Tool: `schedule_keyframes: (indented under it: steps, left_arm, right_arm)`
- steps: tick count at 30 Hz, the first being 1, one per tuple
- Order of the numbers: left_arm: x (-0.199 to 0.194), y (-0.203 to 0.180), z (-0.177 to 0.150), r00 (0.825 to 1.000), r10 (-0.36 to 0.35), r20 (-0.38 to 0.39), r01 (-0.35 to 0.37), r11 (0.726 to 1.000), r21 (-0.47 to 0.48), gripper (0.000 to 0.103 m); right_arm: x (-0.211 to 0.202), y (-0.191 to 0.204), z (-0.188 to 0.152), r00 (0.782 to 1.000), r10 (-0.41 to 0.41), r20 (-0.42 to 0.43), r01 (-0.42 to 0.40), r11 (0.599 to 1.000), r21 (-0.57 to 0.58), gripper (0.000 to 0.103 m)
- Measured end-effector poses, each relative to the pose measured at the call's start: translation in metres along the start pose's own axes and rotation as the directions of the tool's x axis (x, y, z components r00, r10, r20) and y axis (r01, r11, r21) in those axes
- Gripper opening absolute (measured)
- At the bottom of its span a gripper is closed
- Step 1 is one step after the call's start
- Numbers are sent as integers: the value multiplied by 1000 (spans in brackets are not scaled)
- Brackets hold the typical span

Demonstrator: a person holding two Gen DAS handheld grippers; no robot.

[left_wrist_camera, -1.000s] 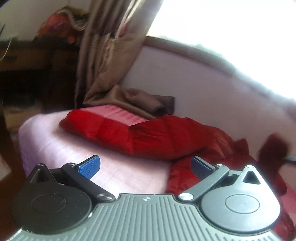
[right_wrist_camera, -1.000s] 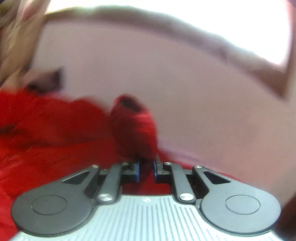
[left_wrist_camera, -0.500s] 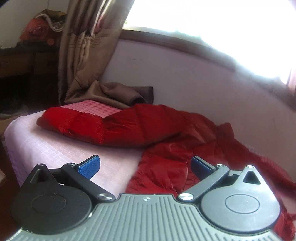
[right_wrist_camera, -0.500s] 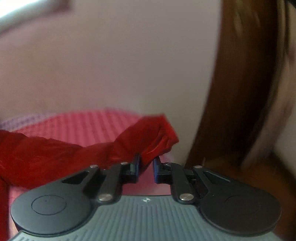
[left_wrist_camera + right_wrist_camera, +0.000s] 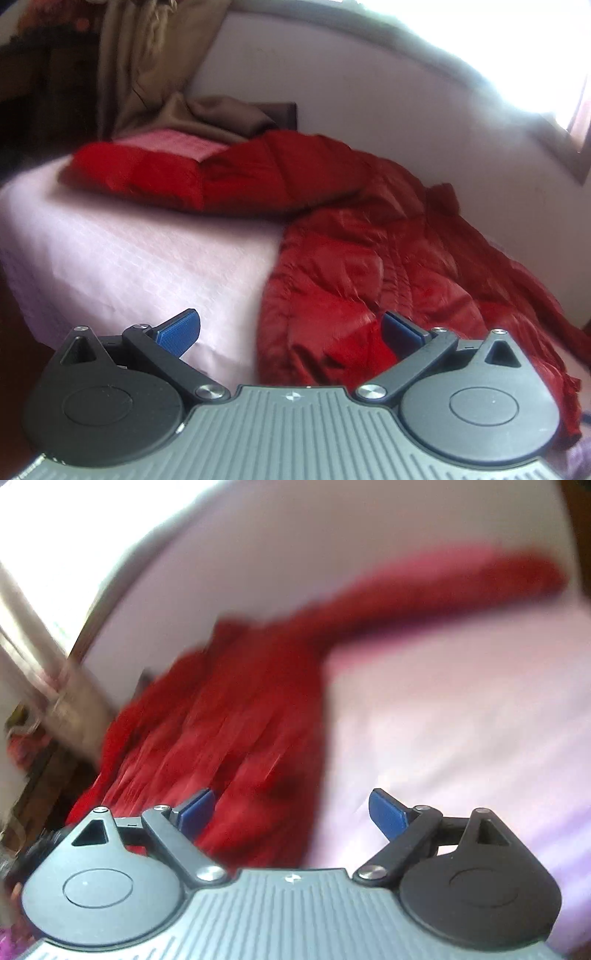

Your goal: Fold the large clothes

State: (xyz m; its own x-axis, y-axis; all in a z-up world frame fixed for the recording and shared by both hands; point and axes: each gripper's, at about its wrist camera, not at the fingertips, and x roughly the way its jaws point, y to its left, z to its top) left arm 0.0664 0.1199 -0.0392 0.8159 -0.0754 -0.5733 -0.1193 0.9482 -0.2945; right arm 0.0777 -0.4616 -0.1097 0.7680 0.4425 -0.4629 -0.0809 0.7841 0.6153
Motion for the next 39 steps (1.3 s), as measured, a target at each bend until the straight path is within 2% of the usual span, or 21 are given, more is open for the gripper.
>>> schedule_keyframes:
  steps: [3, 5, 6, 7, 8, 9, 11, 14, 19, 25, 27, 30, 32, 33, 34, 36, 37, 39]
  left_arm:
    - [7, -3, -3, 999, -26, -28, 27, 1000, 13, 103]
    - [12, -6, -6, 999, -24, -46, 26, 999, 33, 94]
    - [15, -8, -7, 998, -26, -58, 29, 998, 59, 87]
    - [19, -10, -9, 996, -31, -81, 38, 996, 86, 66]
    - [22, -11, -10, 993, -49, -107, 60, 994, 96, 50]
    - [22, -10, -11, 991, -74, -116, 85, 992, 97, 45]
    - [18, -12, -10, 993, -66, -100, 77, 990, 119, 26]
    - [10, -16, -7, 994, -48, -97, 63, 985, 161, 19]
    - [3, -14, -8, 994, -16, -109, 35, 983, 181, 18]
    - [-2, -8, -12, 994, -13, -107, 33, 983, 180, 21]
    - [-5, -10, -12, 996, -7, -84, 23, 980, 198, 24]
    - [-17, -18, -5, 1000, 30, -4, -28, 974, 225, 47]
    - [-33, -27, -1, 997, 27, 77, -45, 968, 246, 82]
    - [-40, -32, 1, 993, 24, 117, -52, 967, 249, 88]
    - [-48, -38, 3, 987, 13, 159, -53, 967, 251, 92]
    - [-56, -52, 7, 978, -26, 208, -31, 963, 267, 97]
    - [-57, -60, 10, 975, -38, 218, -24, 961, 274, 103]
    - [-57, -74, 11, 966, -63, 252, -8, 962, 273, 103]
  right_arm:
    - [23, 20, -15, 997, 32, -65, -32, 999, 3, 92]
    - [36, 33, -25, 996, 35, -77, -38, 999, -39, 90]
    - [36, 40, -32, 996, 32, -79, -38, 997, -68, 73]
    - [38, 45, -34, 997, 17, -78, -24, 995, -93, 57]
    - [46, 44, -30, 996, 14, -83, -22, 995, -94, 41]
    - [46, 43, -29, 996, 20, -84, -27, 996, -81, 34]
    - [36, 43, -32, 997, 27, -68, -33, 996, -84, 26]
    - [26, 45, -33, 997, 40, -61, -47, 993, -109, 21]
    - [10, 61, -50, 994, 68, -83, -77, 990, -117, 19]
    - [14, 59, -68, 990, 74, -120, -82, 995, -63, 19]
    - [14, 53, -66, 988, 97, -122, -100, 995, -18, 26]
    - [3, 45, -51, 985, 159, -66, -155, 986, 61, 38]
    - [-13, 34, -34, 985, 170, 15, -171, 980, 101, 48]
    - [-21, 25, -25, 986, 156, 57, -162, 978, 128, 56]
    - [-28, 14, -16, 984, 143, 107, -158, 976, 151, 58]
    - [-43, -18, 9, 972, 90, 218, -140, 964, 227, 58]
    - [-48, -36, 21, 964, 68, 256, -140, 952, 274, 58]
    - [-58, -73, 45, 944, 15, 330, -139, 924, 356, 58]
